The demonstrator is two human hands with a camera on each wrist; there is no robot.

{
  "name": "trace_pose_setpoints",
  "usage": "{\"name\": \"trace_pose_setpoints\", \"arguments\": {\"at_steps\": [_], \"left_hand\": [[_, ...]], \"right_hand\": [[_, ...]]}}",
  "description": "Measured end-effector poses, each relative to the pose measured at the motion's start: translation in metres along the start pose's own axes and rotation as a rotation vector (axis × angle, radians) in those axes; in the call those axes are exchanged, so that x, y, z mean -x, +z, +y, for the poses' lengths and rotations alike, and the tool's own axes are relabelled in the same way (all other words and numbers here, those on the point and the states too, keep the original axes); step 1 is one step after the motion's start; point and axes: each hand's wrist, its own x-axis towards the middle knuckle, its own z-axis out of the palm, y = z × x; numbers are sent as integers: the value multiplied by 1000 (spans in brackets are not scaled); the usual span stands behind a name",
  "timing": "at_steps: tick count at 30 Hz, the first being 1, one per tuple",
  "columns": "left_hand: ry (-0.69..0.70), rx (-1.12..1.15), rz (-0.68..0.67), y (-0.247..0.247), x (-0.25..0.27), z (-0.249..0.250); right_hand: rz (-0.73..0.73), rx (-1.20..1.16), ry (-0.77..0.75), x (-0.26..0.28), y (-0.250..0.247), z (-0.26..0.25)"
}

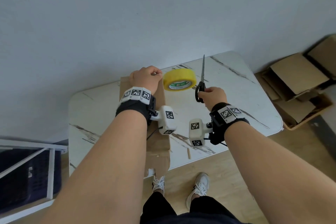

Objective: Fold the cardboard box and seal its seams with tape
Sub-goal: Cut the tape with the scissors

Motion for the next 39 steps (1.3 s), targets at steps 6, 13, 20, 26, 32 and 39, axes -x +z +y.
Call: {"name": "trace_pose_setpoints", "arguments": {"at_steps": [6,13,20,26,32,39], "left_hand": [[-85,-32,-25,-17,-2,-2],[-122,66,-94,-25,-4,-10],[-180,92,-41,-21,-6,-13],[-189,110,-10,-18,-8,-13],[-206,155,-14,-18,-6,-11],[-201,130,-13,-20,-8,-11]], "right_hand": [[-117,-121,-186,20,-7,-35],[-452,-159,-169,38,-4,-40],[-696,-229,104,50,3,-38],[-773,-252,88,51,8,-39],[-734,-234,87,46,24,-51],[-637,-61,-20,42,34,-55]]}}
